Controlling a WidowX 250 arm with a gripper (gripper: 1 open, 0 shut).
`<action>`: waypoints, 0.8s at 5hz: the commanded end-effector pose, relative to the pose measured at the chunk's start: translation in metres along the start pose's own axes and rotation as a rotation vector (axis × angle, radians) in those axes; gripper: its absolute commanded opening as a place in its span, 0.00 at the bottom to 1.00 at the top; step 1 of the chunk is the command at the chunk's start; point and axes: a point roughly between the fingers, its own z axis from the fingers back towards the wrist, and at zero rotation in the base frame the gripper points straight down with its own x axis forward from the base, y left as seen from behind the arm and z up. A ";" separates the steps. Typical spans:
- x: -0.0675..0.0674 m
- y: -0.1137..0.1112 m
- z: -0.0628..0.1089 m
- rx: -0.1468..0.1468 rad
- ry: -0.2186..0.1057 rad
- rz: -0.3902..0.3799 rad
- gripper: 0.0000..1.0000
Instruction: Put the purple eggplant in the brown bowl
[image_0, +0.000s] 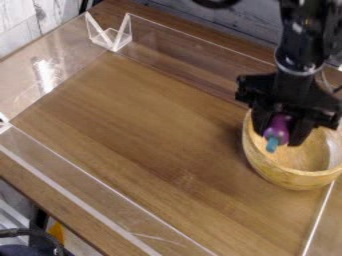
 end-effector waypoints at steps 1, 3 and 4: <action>0.014 0.004 0.006 -0.015 -0.039 0.006 0.00; 0.020 0.007 0.000 -0.012 -0.033 -0.006 0.00; 0.022 0.007 -0.002 -0.011 -0.031 -0.018 0.00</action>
